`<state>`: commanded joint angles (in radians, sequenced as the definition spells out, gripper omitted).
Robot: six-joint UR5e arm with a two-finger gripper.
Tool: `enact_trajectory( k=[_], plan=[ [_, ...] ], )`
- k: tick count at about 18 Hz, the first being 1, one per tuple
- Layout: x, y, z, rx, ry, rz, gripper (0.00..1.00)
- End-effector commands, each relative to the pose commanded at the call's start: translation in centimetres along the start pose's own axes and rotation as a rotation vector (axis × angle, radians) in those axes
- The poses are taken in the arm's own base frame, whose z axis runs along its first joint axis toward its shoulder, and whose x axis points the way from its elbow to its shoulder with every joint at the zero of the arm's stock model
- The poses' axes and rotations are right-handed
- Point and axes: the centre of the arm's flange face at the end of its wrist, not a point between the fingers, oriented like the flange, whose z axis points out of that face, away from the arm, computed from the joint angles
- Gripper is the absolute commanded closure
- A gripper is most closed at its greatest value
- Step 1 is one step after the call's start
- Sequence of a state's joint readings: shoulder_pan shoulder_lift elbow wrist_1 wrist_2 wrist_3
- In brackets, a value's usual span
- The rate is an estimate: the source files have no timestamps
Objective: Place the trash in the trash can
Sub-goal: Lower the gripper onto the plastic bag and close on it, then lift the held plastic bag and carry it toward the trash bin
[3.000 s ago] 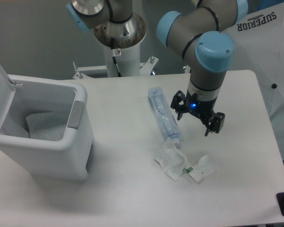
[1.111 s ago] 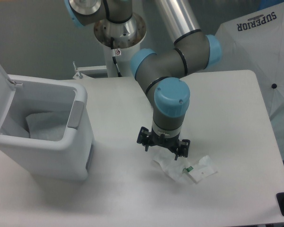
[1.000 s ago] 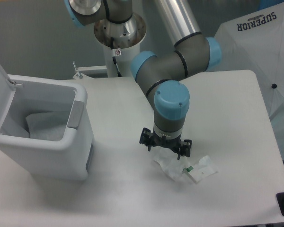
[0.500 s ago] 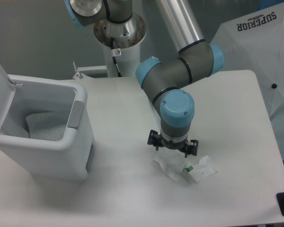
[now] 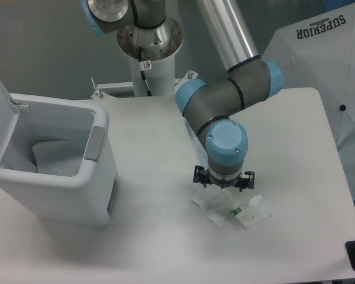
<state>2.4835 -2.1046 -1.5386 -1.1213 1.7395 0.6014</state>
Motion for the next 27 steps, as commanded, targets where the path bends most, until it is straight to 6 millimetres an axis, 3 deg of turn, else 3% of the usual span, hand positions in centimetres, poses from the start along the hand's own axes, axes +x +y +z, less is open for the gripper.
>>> enact_trajectory(
  k=[4,9,15,19,23,27],
  plan=[
    [0.1,-0.3,1.2,-0.018,0.006,-0.057,0.17],
    [0.7,-1.2,2.5,-0.064,-0.039,-0.092,0.63],
    [0.7,-1.2,2.4,-0.065,-0.047,-0.093,0.93],
    [2.0,-2.3,0.9,-0.038,-0.065,-0.090,1.00],
    [3.0,-3.0,-0.5,-0.013,-0.068,-0.072,1.00],
    [4.9,-2.9,-3.7,0.059,-0.029,-0.057,1.00]
  ],
)
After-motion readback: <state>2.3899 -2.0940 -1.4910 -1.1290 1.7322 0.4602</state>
